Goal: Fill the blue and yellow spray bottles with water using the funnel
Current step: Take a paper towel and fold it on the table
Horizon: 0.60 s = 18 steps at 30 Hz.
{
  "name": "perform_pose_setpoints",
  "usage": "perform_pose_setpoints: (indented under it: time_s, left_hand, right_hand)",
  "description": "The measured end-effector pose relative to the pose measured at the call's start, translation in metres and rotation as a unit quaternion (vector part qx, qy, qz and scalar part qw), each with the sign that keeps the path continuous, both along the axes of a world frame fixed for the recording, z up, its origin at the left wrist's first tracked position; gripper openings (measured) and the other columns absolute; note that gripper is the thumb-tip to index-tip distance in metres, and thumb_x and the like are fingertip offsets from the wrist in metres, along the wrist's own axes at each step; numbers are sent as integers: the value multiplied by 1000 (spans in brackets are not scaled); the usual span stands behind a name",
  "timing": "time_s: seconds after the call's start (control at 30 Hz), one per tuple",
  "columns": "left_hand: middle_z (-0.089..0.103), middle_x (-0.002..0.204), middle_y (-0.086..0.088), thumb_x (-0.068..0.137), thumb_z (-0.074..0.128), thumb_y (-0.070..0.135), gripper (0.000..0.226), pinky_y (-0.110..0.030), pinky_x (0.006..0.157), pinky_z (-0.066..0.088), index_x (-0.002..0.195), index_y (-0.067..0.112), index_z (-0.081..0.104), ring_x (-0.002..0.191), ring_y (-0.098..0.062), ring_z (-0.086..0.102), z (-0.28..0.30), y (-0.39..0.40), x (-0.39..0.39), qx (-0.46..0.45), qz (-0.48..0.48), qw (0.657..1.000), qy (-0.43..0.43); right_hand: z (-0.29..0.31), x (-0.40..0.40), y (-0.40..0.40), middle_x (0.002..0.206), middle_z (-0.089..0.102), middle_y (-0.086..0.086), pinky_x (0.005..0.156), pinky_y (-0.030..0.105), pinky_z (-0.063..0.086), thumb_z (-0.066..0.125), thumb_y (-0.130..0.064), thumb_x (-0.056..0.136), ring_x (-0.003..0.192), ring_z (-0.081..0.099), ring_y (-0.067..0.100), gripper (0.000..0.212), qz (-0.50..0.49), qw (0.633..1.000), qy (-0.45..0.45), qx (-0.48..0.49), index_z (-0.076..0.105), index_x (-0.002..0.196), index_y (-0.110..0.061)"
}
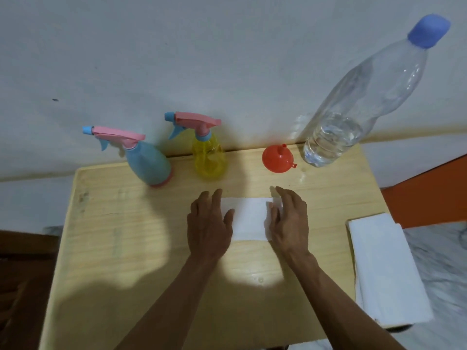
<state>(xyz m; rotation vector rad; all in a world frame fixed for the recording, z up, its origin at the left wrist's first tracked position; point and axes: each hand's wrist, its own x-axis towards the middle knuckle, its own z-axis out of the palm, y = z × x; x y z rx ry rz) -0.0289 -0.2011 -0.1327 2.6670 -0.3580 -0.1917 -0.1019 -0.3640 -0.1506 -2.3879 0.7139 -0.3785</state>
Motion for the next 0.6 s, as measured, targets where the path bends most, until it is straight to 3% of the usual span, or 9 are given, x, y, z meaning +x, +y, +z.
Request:
perform_pose_setpoints:
  time_s: [0.13, 0.3, 0.47, 0.6]
  left_hand:
    - [16, 165, -12, 101, 38, 52, 59, -52, 117, 24, 155, 31, 26, 151, -34, 16, -21, 3, -16, 71, -74, 994, -48]
    - [-6, 167, -9, 101, 17, 59, 63, -58, 121, 4, 158, 35, 4, 153, -31, -10, -46, 9, -24, 108, -78, 991, -12]
    - [3, 167, -1, 103, 13, 50, 60, -59, 121, 10, 158, 26, 7, 154, -28, -1, -52, 3, -26, 112, -92, 989, -24]
    - [10, 166, 0, 103, 16, 44, 61, -57, 119, 10, 158, 18, 14, 154, -28, 4, -53, -1, -27, 114, -104, 987, -37]
  right_hand:
    - [-9, -13, 15, 166, 28, 11, 115, 50, 31, 40, -46, 105, 153, 25, 31, 56, 10, 991, 96, -92, 32, 158, -29]
    - [-17, -20, 26, 169, -11, 3, 123, 57, 4, 16, -62, 104, 157, -11, 26, 65, 42, 972, 216, -82, -6, 160, -38]
    - [-24, -19, 26, 167, -22, -7, 122, 56, -9, 7, -59, 104, 153, -27, 20, 67, 60, 964, 243, -89, -13, 160, -29]
    - [-26, -21, 29, 167, -18, -11, 122, 59, -4, 7, -51, 106, 153, -26, 19, 63, 74, 964, 237, -94, -9, 161, -23]
